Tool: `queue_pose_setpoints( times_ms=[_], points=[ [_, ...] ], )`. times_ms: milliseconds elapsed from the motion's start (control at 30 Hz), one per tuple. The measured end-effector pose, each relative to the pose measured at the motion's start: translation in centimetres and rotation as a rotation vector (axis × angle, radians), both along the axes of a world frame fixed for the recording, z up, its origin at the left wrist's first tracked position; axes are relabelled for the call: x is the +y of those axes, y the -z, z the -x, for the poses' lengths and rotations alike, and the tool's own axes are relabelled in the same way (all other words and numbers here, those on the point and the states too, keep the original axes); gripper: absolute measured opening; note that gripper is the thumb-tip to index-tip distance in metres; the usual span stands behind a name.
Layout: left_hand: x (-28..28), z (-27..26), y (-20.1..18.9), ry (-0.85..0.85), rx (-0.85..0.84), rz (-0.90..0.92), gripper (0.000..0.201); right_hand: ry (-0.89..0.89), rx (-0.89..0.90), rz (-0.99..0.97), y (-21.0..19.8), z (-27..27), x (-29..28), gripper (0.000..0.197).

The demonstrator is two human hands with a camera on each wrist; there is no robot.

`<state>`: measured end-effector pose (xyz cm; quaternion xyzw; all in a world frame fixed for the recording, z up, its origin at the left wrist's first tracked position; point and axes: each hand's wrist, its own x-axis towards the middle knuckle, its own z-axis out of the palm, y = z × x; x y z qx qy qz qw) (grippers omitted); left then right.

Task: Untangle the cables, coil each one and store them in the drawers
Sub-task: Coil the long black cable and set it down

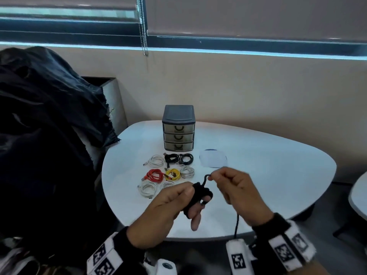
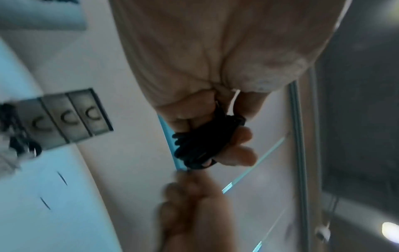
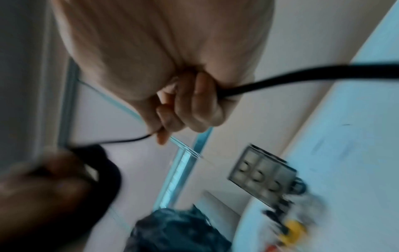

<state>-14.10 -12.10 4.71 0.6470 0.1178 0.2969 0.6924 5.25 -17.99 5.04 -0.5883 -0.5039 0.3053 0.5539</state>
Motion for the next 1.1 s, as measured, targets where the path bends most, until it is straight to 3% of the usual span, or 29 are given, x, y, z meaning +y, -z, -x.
queue_pose_setpoints(
  times_ms=[100, 167, 233, 300, 367, 467, 533, 600, 667, 733, 867, 1000, 1100],
  points=[
    [0.6, 0.2, -1.0, -0.03, -0.189, 0.174, 0.053, -0.106, 0.07, 0.081, 3.9, 2.2, -0.9, 0.023],
    [1.6, 0.4, -1.2, -0.142, -0.331, 0.302, 0.055, -0.217, -0.02, 0.191, 6.2, 4.0, -2.3, 0.022],
    [2.8, 0.6, -0.9, -0.272, -0.349, 0.318, 0.049, -0.342, -0.186, 0.267, 6.8, 5.8, -3.7, 0.02],
    [3.9, 0.7, -0.1, -0.425, -0.181, 0.179, 0.036, -0.451, -0.352, 0.169, 5.9, 7.3, -4.6, 0.023],
    [4.6, 1.0, 1.0, -0.504, 0.053, -0.058, 0.03, -0.527, -0.343, 0.124, 3.3, 7.5, -5.2, 0.018],
    [4.2, 1.6, 2.6, -0.406, 0.354, -0.311, 0.028, -0.444, -0.155, 0.146, -1.2, 6.0, -5.9, 0.013],
    [2.9, 1.6, 2.9, -0.284, 0.429, -0.356, 0.04, -0.316, -0.091, 0.048, -3.0, 4.4, -5.3, 0.015],
    [1.2, 1.4, 2.2, -0.135, 0.373, -0.28, 0.053, -0.149, -0.04, -0.036, -3.0, 2.4, -3.7, 0.019],
    [0.1, 1.2, 0.9, -0.077, 0.224, -0.112, 0.053, 0.004, 0.009, -0.056, -1.8, 0.5, -1.9, 0.024],
    [-0.3, 0.8, -0.6, -0.144, 0.07, 0.07, 0.047, 0.046, -0.003, -0.048, 0.3, 0.3, -0.8, 0.022],
    [0.0, -0.3, -2.2, -0.392, -0.13, 0.391, 0.047, -0.086, -0.083, 0.058, 5.7, 4.2, -1.6, 0.018],
    [1.5, -0.4, -1.2, -0.47, -0.215, 0.37, 0.05, -0.206, -0.252, 0.192, 6.7, 7.1, -3.7, 0.013],
    [2.3, -0.6, 0.7, -0.512, -0.054, 0.243, 0.044, -0.375, -0.465, 0.257, 4.4, 8.3, -4.2, 0.028]
  ],
)
